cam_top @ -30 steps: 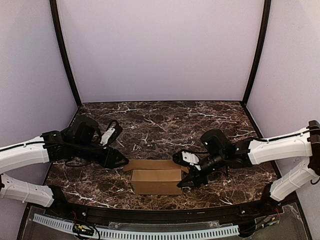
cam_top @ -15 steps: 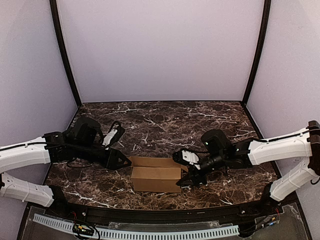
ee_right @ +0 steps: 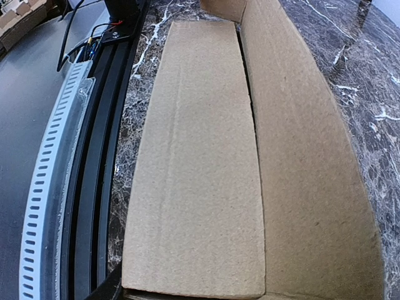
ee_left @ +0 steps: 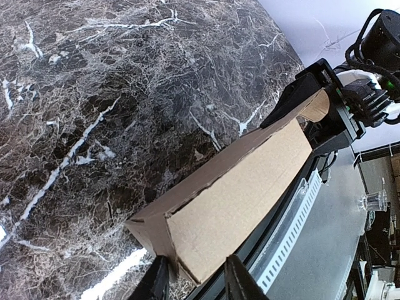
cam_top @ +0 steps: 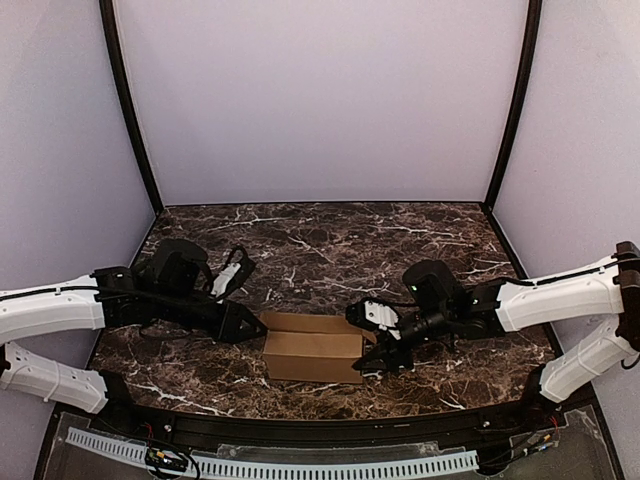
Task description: Fold the paper box
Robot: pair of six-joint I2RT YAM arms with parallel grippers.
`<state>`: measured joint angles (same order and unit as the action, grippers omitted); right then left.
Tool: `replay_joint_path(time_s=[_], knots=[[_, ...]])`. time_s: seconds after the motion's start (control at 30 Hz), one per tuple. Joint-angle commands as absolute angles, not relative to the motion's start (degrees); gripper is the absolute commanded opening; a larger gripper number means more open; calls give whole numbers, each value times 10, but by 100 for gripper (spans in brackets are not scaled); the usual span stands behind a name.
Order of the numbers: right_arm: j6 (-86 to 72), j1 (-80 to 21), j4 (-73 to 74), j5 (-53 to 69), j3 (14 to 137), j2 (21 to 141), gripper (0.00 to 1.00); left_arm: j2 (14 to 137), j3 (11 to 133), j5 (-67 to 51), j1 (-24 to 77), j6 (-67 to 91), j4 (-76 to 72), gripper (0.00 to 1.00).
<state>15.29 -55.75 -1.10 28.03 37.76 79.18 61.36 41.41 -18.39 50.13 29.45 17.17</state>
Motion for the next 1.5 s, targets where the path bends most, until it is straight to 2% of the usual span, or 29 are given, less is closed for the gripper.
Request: replay_joint_path(time_s=[0.0,0.23,0.53,1.27,1.47], knots=[[146,-556,-32,266,367,785,26,625,412,-184,509,304,158,27],[145,-556,-40,258,358,781,26,641,410,-175,511,308,157,14],[139,-564,-54,234,354,781,26,661,415,-179,511,315,148,5],[122,-585,-99,181,337,788,26,668,384,-161,524,332,121,1],[121,-592,-103,158,338,794,29,668,379,-156,532,334,120,1]])
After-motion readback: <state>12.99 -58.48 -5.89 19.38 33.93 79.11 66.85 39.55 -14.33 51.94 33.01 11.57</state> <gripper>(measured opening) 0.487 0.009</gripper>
